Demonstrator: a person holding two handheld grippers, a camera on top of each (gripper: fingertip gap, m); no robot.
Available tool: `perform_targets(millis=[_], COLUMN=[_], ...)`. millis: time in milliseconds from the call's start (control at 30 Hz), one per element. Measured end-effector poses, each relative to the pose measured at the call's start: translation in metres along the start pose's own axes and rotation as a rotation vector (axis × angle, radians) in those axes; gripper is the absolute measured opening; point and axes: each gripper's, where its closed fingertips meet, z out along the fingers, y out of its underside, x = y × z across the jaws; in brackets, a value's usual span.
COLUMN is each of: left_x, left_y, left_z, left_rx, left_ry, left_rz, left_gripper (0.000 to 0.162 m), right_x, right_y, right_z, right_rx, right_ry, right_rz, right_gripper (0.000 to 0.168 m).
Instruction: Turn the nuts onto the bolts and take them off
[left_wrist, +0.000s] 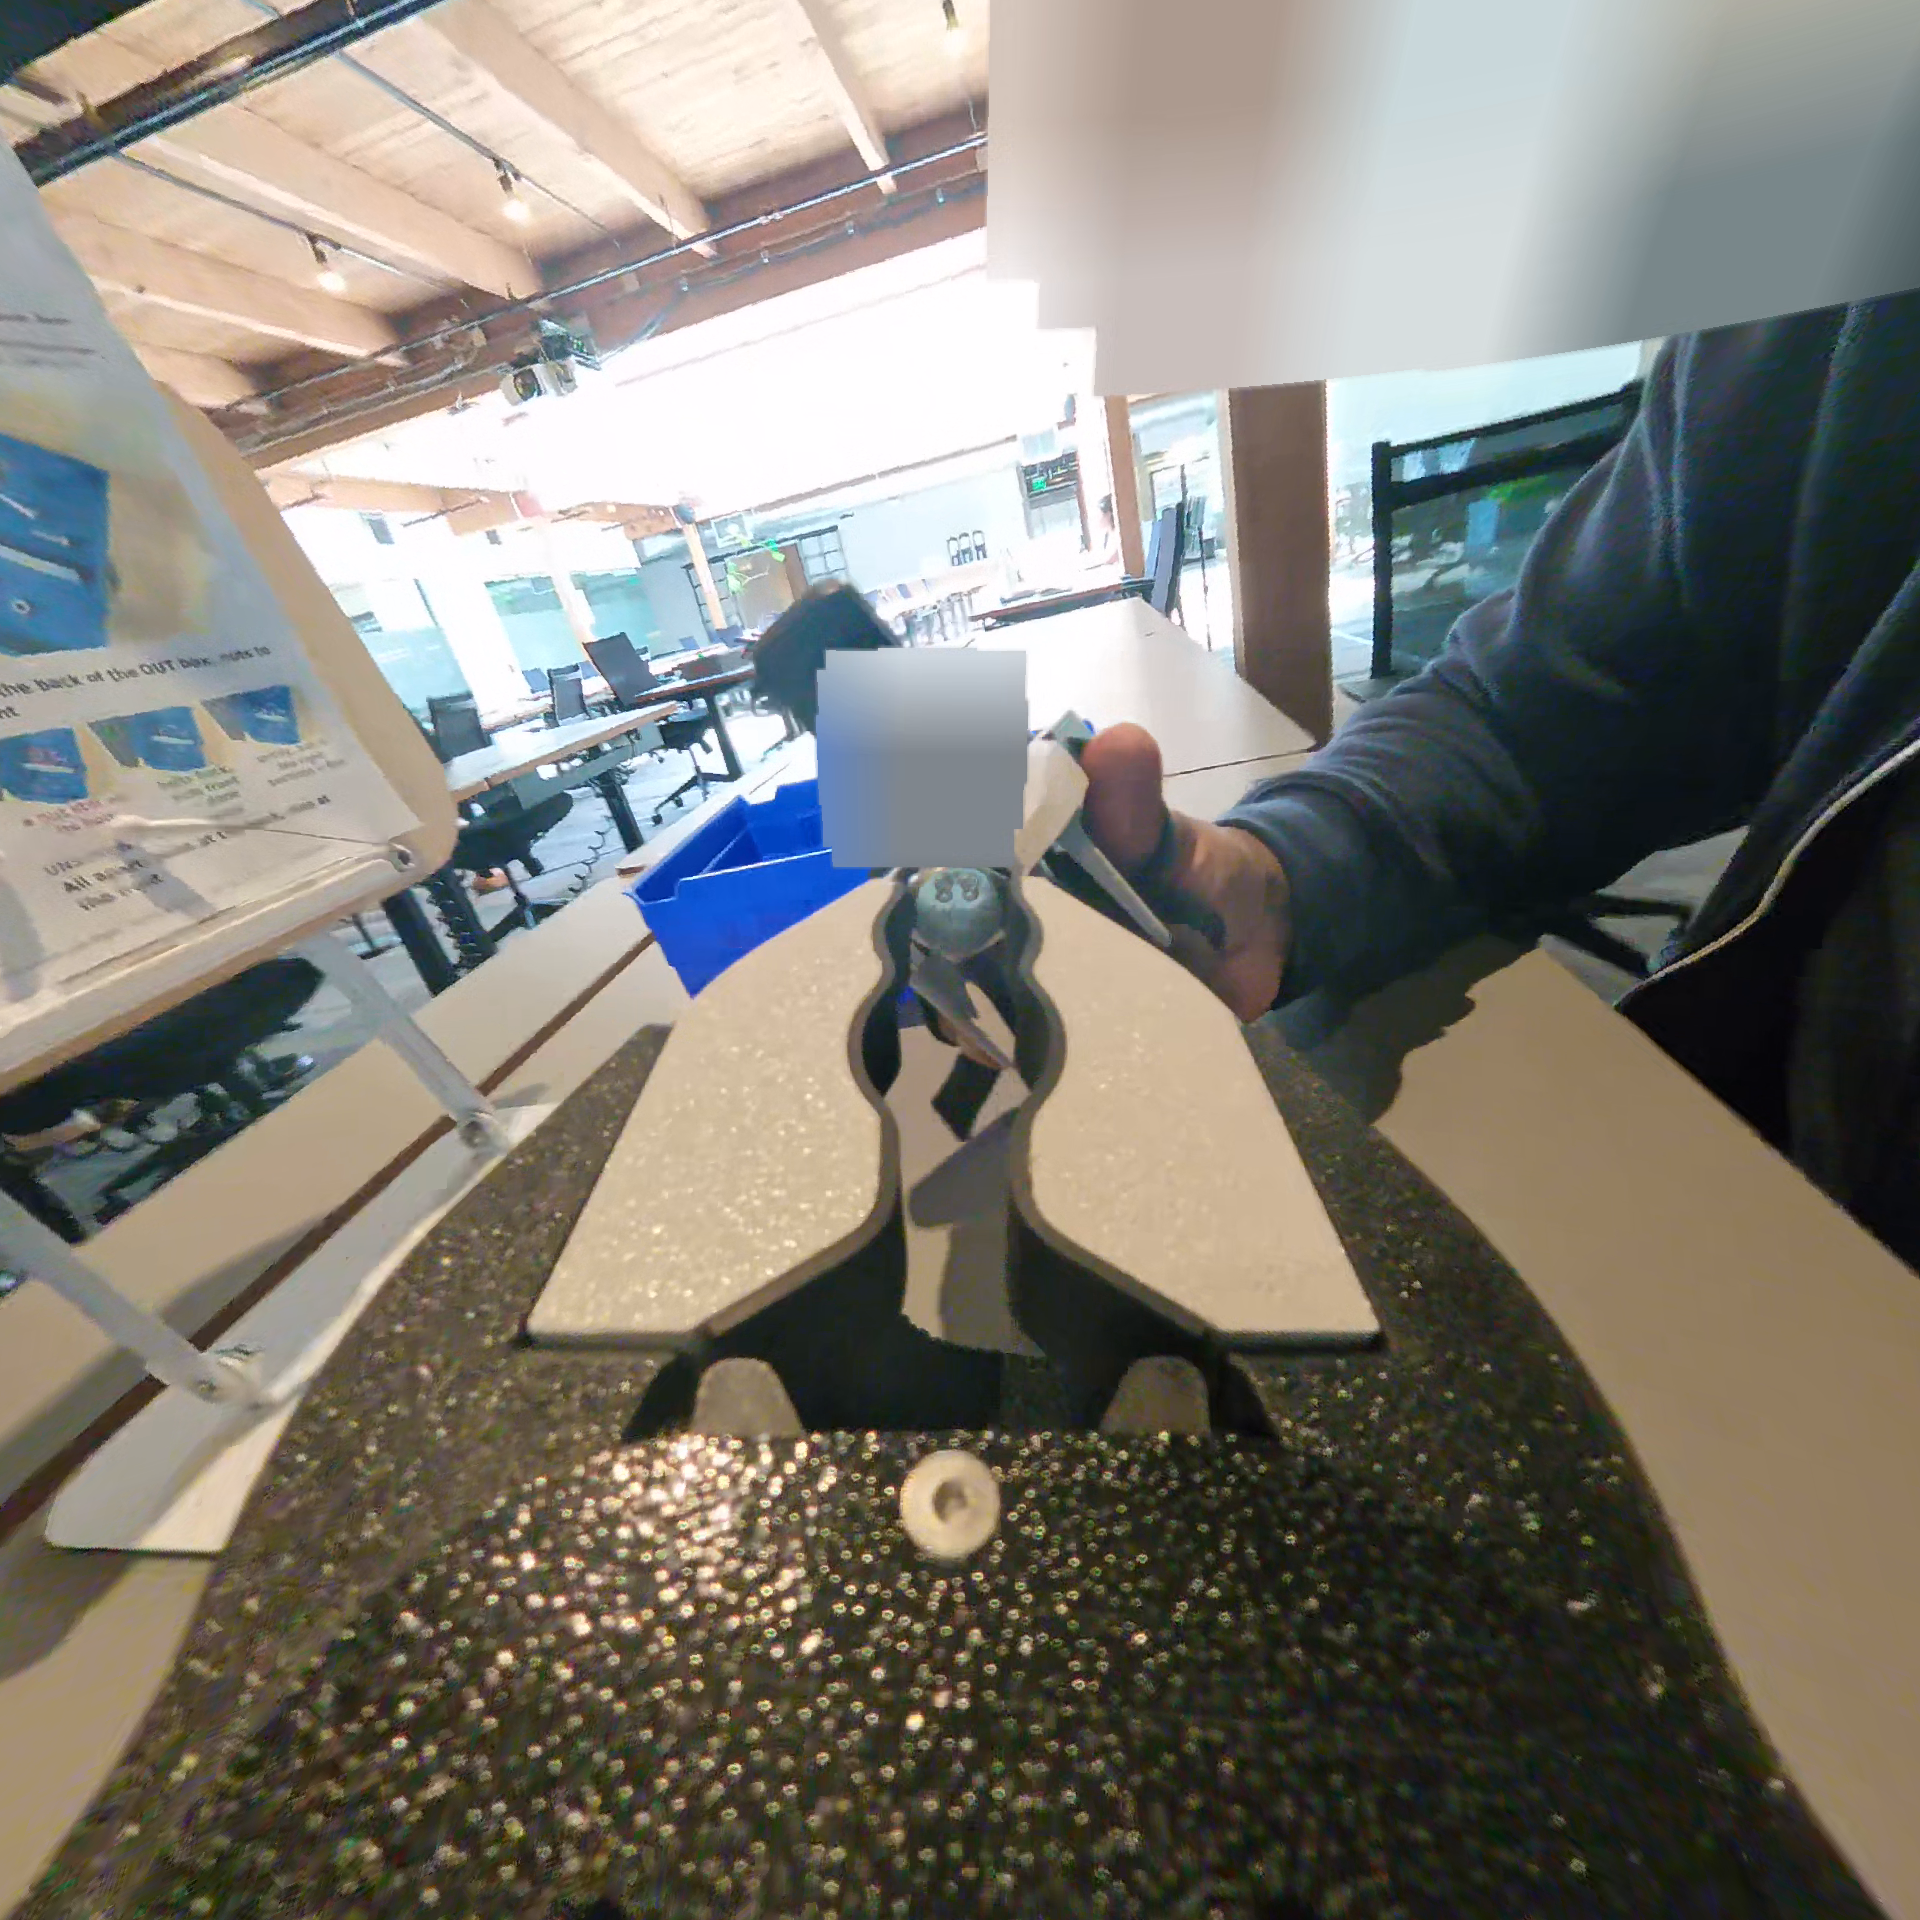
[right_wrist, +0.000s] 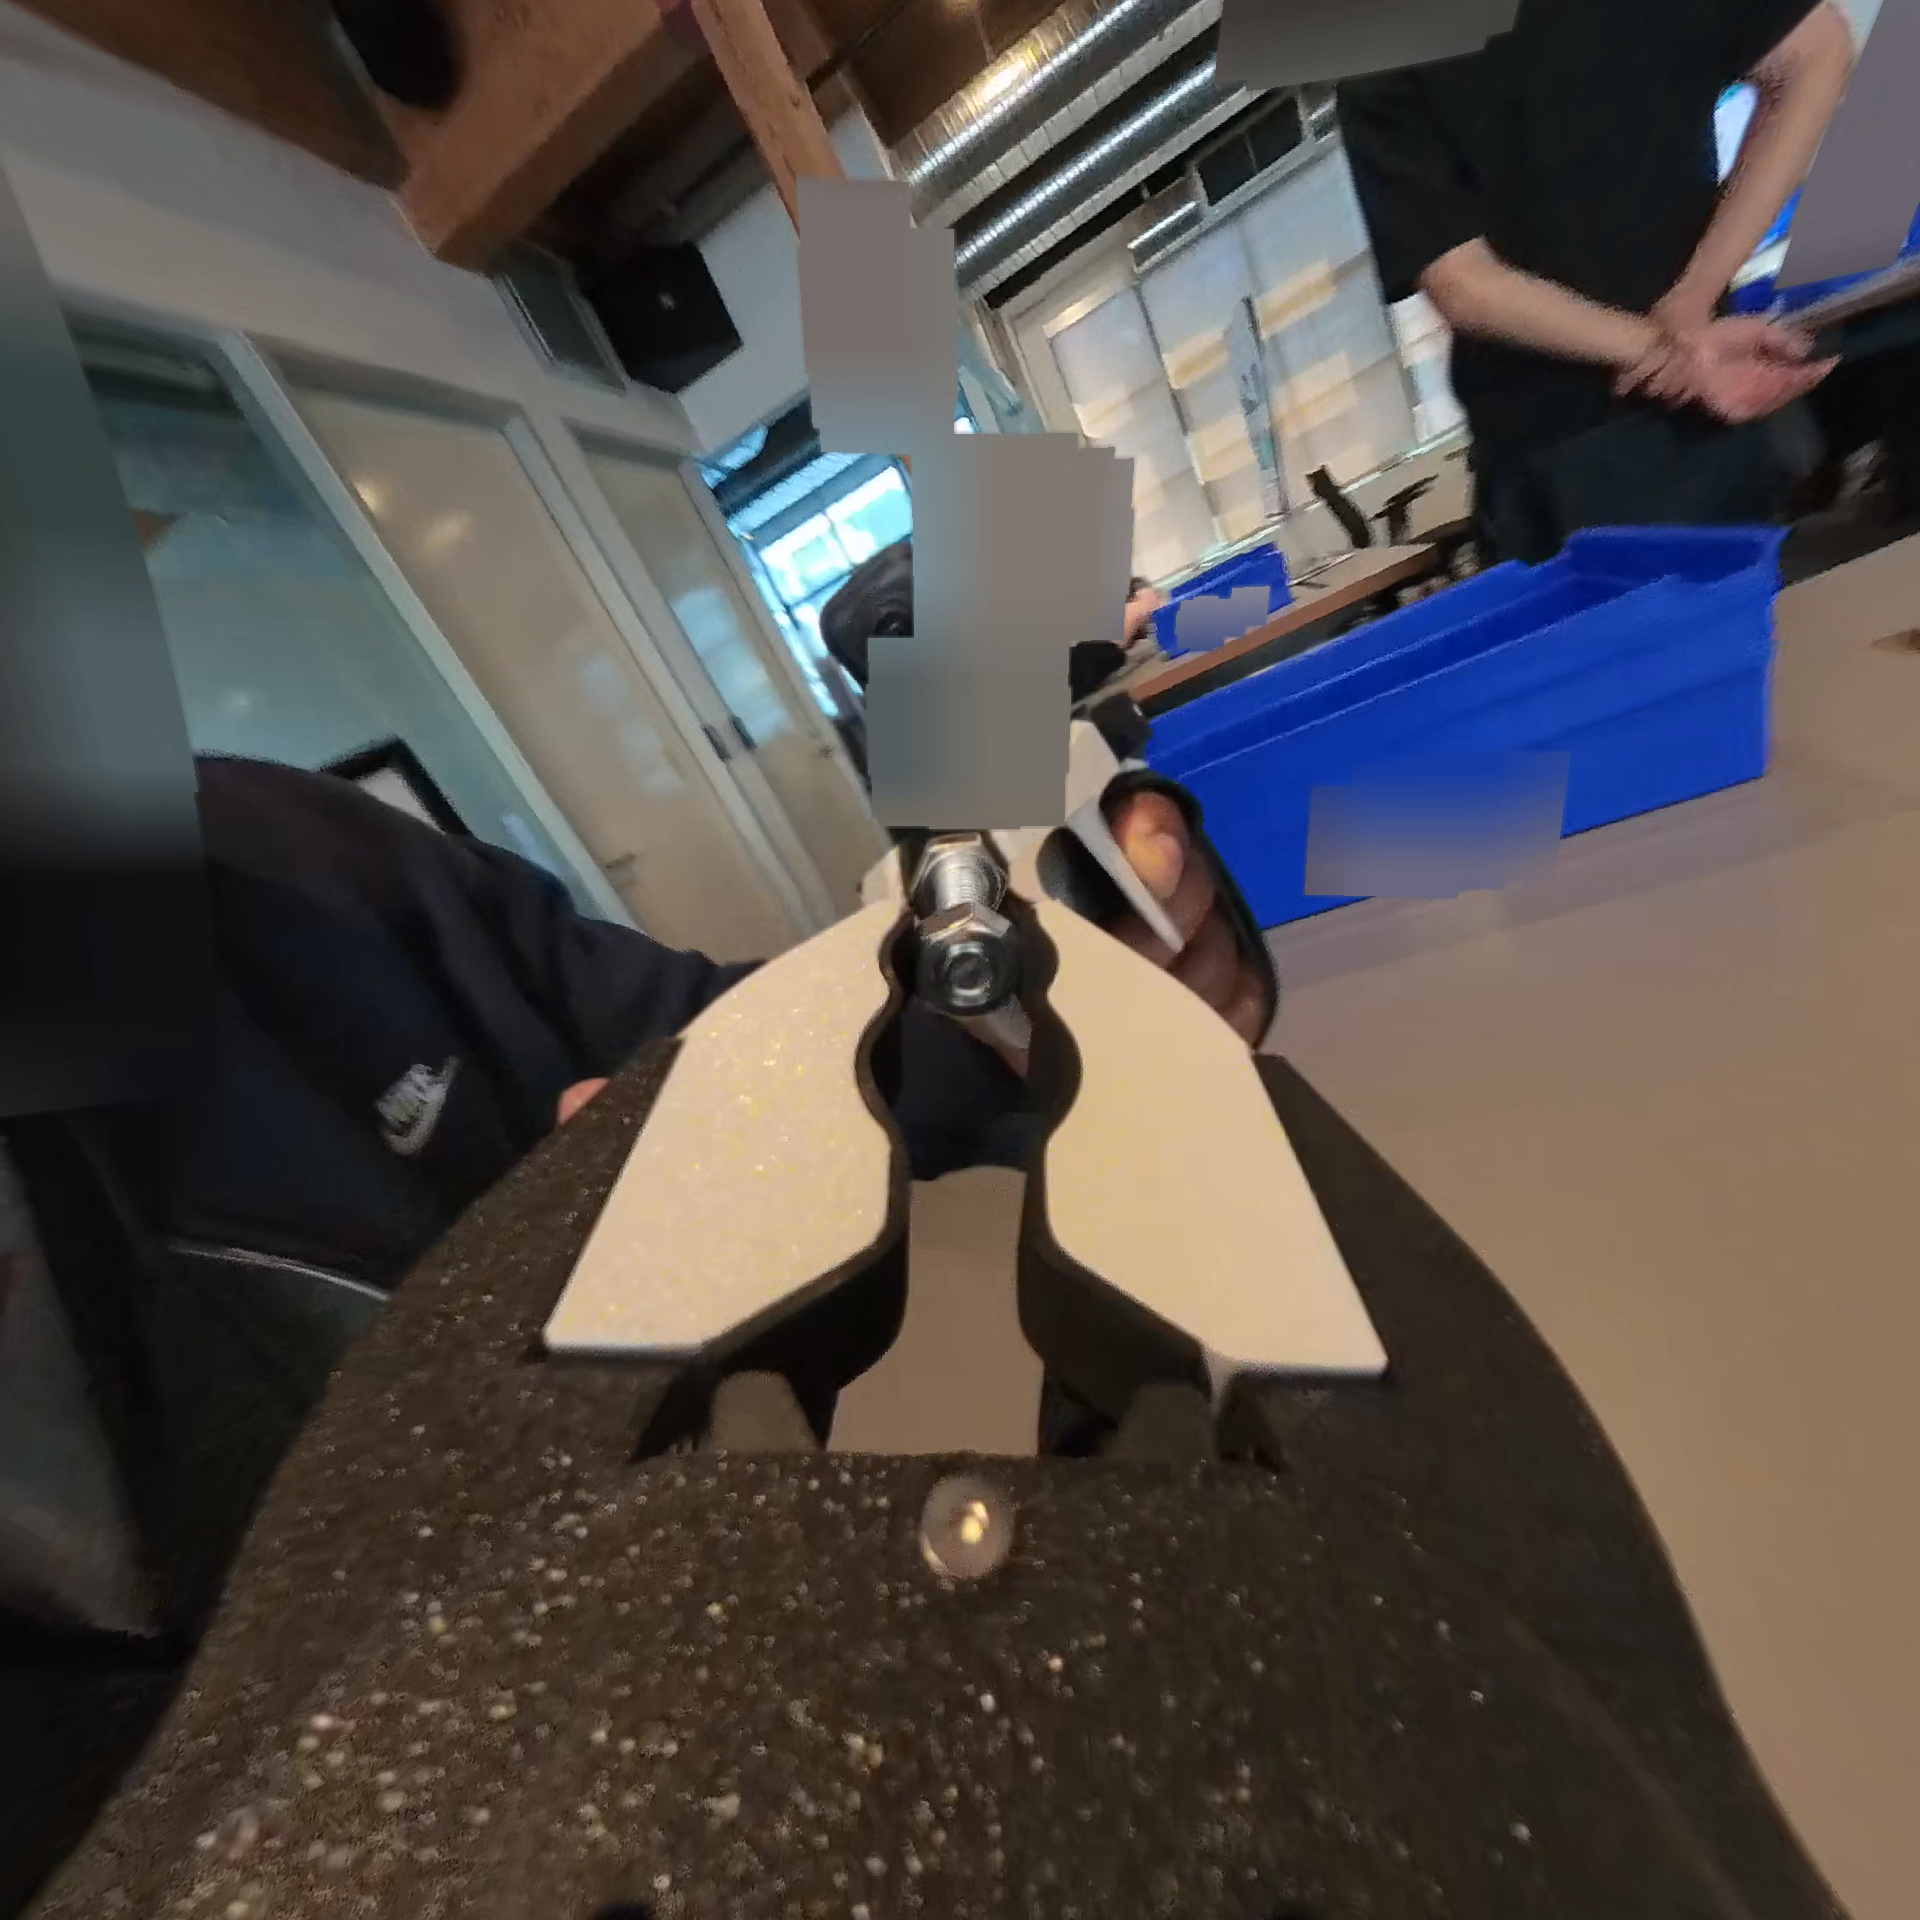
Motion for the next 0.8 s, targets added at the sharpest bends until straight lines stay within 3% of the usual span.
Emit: perform_targets(millis=[133,300,400,600,700,800], left_x=[-0.003,-0.004,-0.007,-0.008,-0.014,-0.017], left_y=[0.003,0.014,0.019,0.018,0.01,0.005], left_z=[0.003,0.004,0.005,0.004,0.0,-0.005], left_rx=[0.039,0.101,0.144,0.149,0.174,0.133], left_ry=[0.058,0.211,0.234,0.22,0.17,0.089], left_rz=[-0.248,-0.711,-0.834,-0.807,-0.705,-0.495], left_gripper=[0.016,0.016,0.016,0.016,0.016,0.016], right_x=[0.005,0.014,0.02,0.022,0.023,0.018], right_y=[0.001,0.007,0.009,0.011,0.01,0.006], right_z=[-0.004,-0.01,-0.013,-0.012,-0.009,-0.005], right_rx=[-0.076,-0.246,-0.321,-0.311,-0.263,-0.16], right_ry=[0.139,0.335,0.427,0.439,0.4,0.304], right_rz=[-0.315,-0.826,-1.028,-1.006,-0.807,-0.514], right_gripper=[0.018,0.018,0.018,0.024,0.046,0.053])
